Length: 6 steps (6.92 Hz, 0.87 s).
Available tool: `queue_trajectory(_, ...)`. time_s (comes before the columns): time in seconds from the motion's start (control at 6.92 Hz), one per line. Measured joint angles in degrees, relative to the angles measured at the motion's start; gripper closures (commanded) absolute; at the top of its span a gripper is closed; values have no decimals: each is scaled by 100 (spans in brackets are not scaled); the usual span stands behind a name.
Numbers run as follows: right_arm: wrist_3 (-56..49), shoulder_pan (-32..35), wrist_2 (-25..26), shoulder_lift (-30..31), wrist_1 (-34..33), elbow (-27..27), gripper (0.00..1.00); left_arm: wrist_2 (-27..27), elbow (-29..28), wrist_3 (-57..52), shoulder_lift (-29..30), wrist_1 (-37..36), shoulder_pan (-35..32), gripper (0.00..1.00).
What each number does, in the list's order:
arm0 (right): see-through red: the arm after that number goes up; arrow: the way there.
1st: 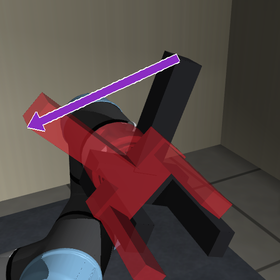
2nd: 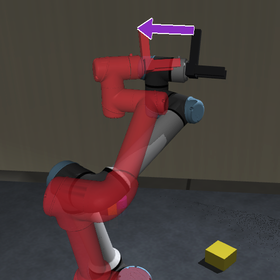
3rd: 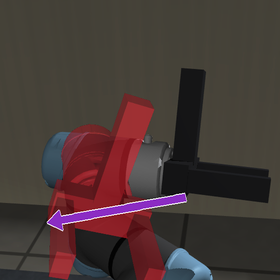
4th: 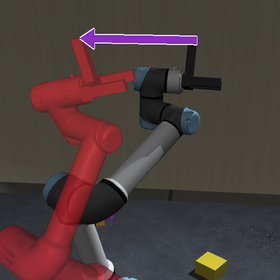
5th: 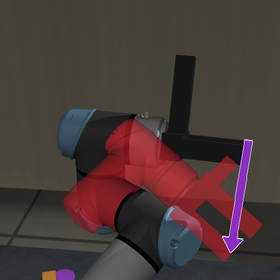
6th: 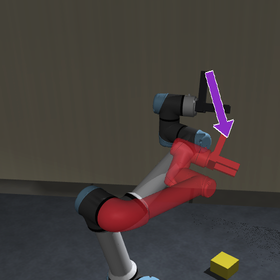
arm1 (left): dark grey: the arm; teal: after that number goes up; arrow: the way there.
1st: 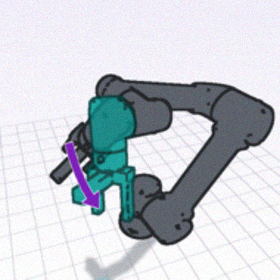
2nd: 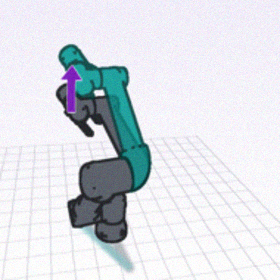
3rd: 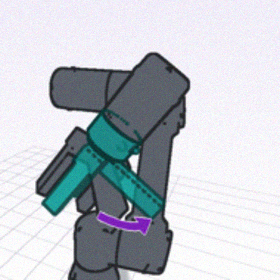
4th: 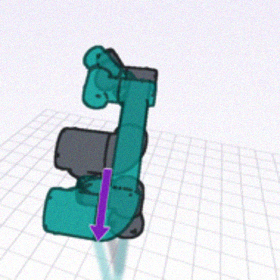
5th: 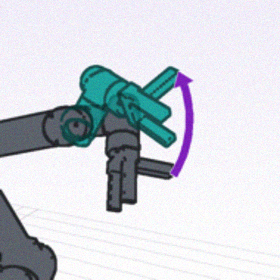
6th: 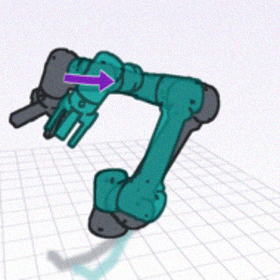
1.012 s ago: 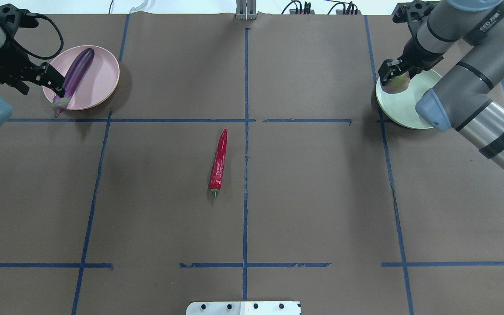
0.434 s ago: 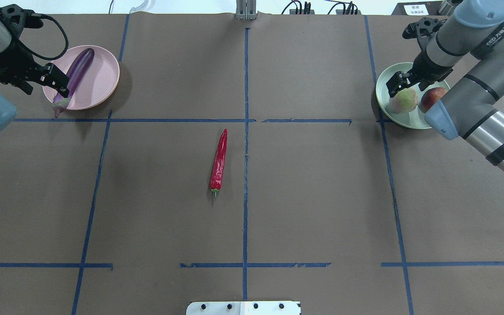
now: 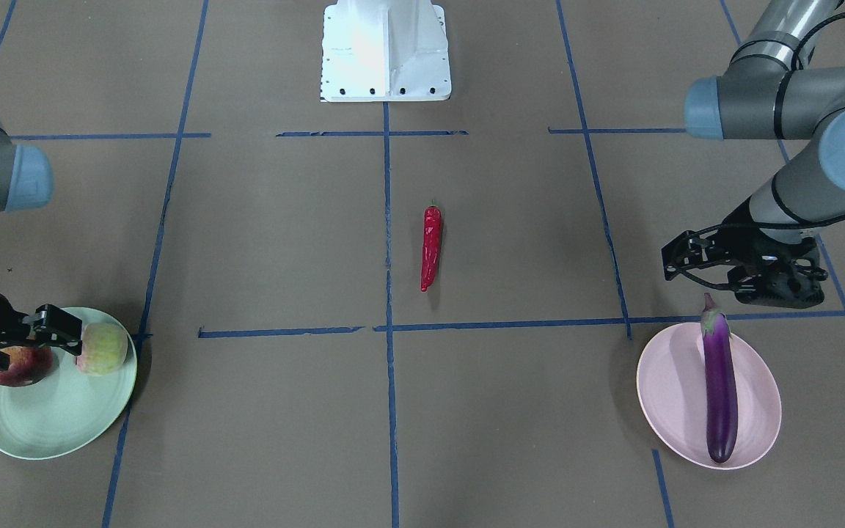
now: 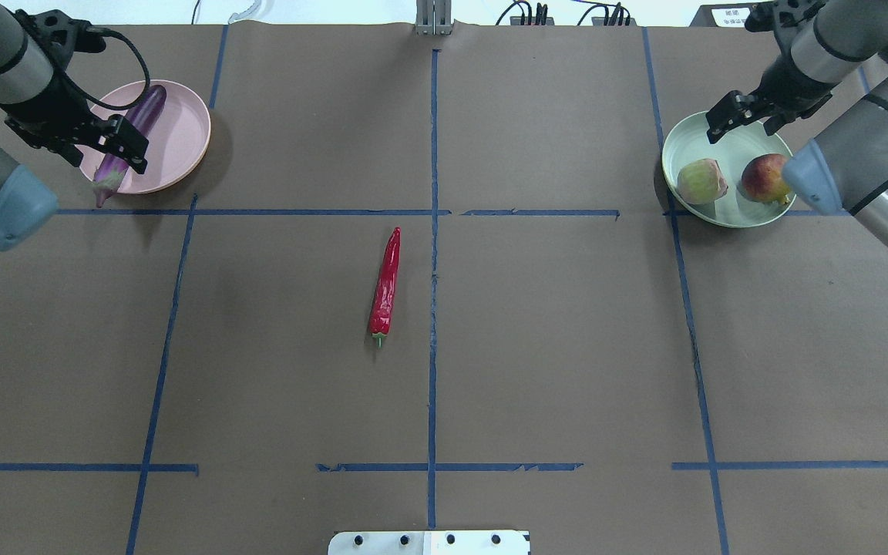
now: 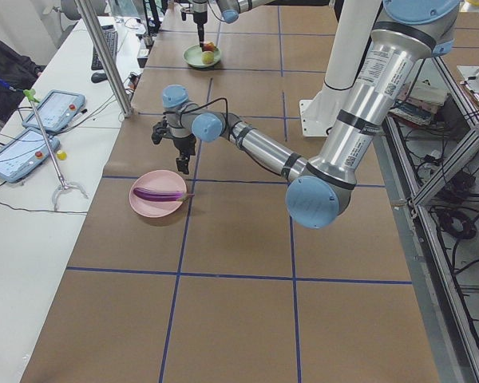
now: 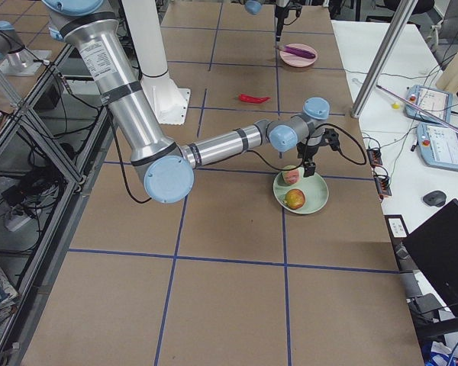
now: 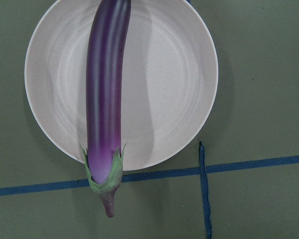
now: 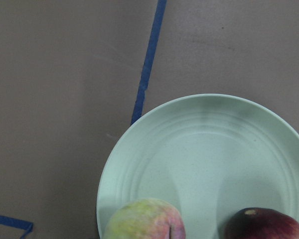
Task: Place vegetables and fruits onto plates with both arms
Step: 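Reach the left gripper to the red chili pepper and grasp it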
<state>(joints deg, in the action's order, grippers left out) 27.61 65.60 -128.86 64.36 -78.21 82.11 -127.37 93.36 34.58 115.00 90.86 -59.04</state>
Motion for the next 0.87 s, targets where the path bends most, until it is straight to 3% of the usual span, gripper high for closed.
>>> queue_trajectory(0.43, -1590, 794, -361, 1067, -801, 947, 0, 468, -8, 1431, 673, -7, 949, 0)
queue_trajectory(0.87, -3092, 1731, -700, 2546, -867, 1260, 0, 1339, -12, 2620, 1139, -2, 1978, 0)
